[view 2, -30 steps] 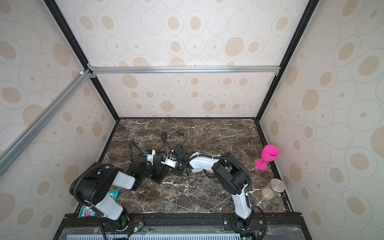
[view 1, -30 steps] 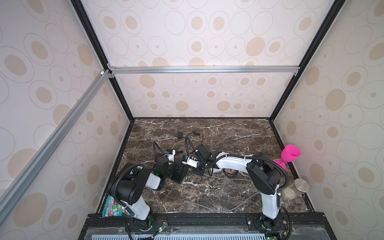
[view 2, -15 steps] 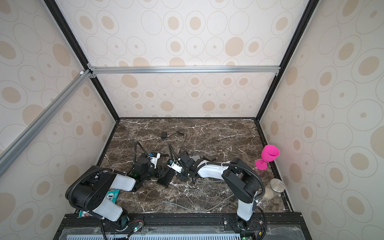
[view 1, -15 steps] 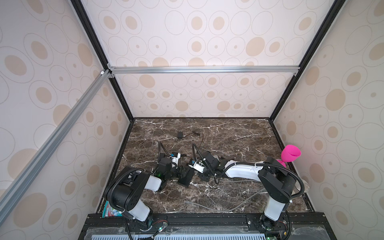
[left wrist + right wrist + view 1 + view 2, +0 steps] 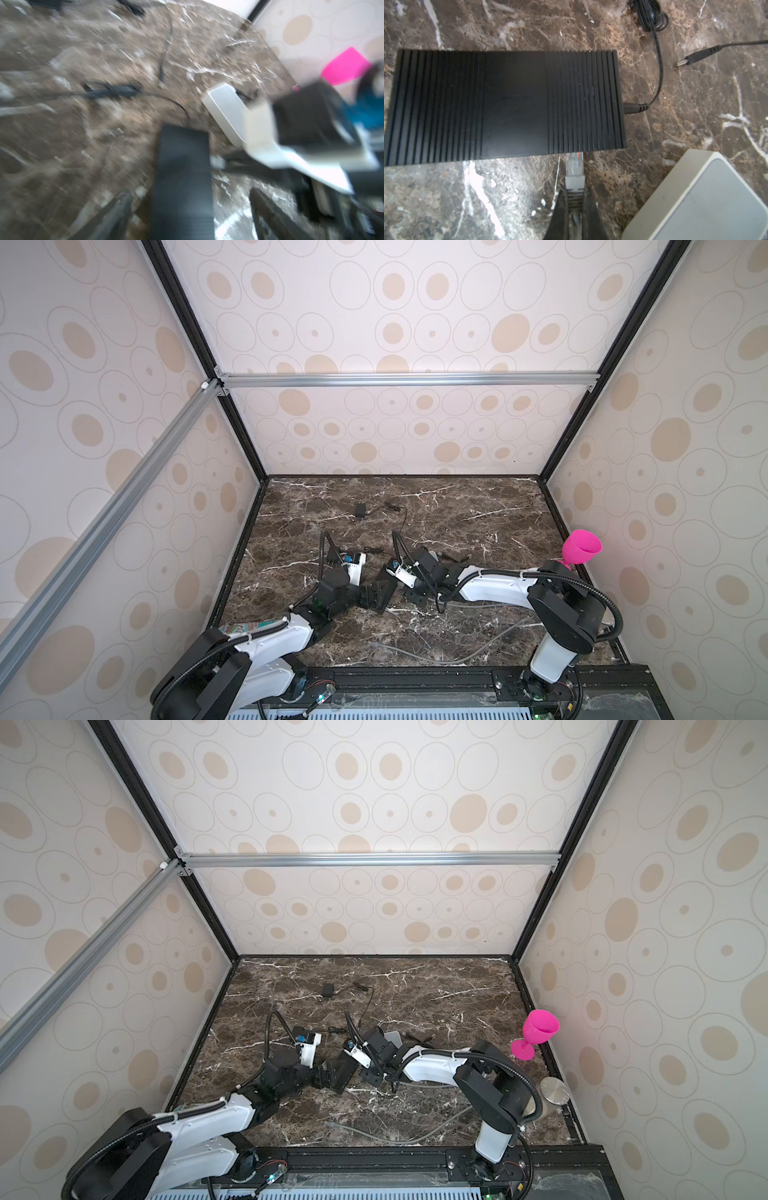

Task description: Insert the plug into the switch port

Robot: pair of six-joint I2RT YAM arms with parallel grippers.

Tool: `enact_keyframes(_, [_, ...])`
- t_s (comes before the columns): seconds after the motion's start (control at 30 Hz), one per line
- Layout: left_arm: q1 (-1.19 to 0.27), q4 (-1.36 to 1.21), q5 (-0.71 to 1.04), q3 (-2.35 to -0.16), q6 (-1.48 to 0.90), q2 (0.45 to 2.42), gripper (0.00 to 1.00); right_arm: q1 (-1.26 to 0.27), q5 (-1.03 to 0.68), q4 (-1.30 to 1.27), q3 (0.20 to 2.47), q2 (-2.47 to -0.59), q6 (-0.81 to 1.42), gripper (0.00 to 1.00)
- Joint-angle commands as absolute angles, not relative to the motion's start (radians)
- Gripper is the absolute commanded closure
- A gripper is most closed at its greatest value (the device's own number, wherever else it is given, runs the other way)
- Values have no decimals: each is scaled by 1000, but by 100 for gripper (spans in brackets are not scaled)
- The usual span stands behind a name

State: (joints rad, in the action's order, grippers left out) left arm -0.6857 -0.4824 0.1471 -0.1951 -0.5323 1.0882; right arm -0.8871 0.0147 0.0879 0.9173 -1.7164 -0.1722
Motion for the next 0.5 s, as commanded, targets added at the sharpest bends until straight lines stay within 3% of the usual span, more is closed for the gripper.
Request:
enact_keyframes(0.0, [-764,-464,-35,-104,-563,1022,2,-881,-8,72,906,-1674,-145,100])
enact_keyframes(0.27, [-923,-708,-291,44,-497,951,2,-872,-23,52,878,-1647,-138,100])
enact_keyframes(0.47, [-926,-782,-245,-13,-444,1151,3,-869,-26,46,869,-1635,-134,100])
